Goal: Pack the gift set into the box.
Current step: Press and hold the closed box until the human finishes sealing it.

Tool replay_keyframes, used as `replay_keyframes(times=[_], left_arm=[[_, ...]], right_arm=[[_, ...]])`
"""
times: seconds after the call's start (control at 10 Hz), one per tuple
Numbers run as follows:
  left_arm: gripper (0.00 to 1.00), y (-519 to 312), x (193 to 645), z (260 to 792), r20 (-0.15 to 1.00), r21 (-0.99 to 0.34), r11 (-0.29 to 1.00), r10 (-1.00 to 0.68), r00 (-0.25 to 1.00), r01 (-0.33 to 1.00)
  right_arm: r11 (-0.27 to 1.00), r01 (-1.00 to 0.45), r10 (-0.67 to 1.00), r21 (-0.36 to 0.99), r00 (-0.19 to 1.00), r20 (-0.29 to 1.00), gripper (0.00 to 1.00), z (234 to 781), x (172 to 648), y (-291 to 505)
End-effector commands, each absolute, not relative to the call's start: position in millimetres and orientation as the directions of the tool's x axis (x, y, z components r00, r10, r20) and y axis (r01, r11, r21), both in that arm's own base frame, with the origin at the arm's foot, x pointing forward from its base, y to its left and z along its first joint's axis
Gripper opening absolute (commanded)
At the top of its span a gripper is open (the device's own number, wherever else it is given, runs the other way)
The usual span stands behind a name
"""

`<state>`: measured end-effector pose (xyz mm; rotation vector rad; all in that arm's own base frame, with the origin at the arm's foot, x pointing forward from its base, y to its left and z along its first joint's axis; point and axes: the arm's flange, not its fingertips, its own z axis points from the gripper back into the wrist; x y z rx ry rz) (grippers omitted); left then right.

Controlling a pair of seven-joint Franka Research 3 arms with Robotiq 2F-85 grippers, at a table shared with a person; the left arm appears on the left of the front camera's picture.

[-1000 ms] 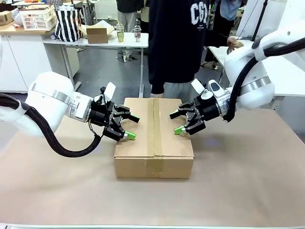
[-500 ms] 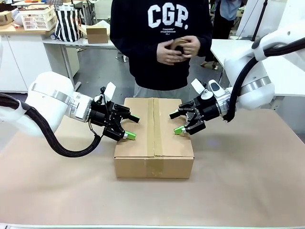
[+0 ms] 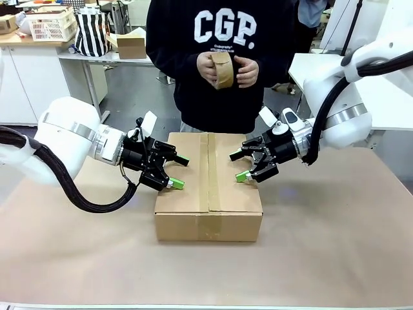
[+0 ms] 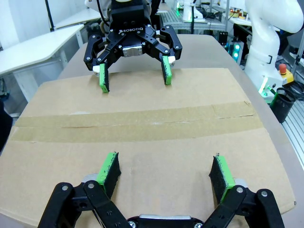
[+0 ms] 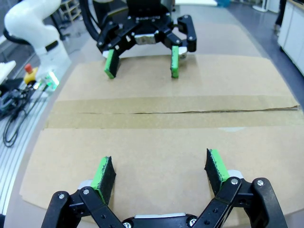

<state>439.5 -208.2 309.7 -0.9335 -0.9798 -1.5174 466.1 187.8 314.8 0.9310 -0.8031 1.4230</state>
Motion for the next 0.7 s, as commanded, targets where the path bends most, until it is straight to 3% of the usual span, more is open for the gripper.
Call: replay_keyframes(times=[0.0, 0.6], left_arm=[[1.00, -207.6, 437.8, 308.3, 0.925, 0.128, -0.115, -0.345, -0.160, 0.985], [1.00, -207.6, 437.8, 308.3, 0.925, 0.128, -0.115, -0.345, -0.160, 0.985]], right_arm=[[-0.067, -0.997, 0.451, 0.043, 0.008, 0.892, 1.00, 312.2, 465.7, 187.6], [-0.067, -0.997, 0.451, 0.043, 0.008, 0.892, 1.00, 312.2, 465.7, 187.6]])
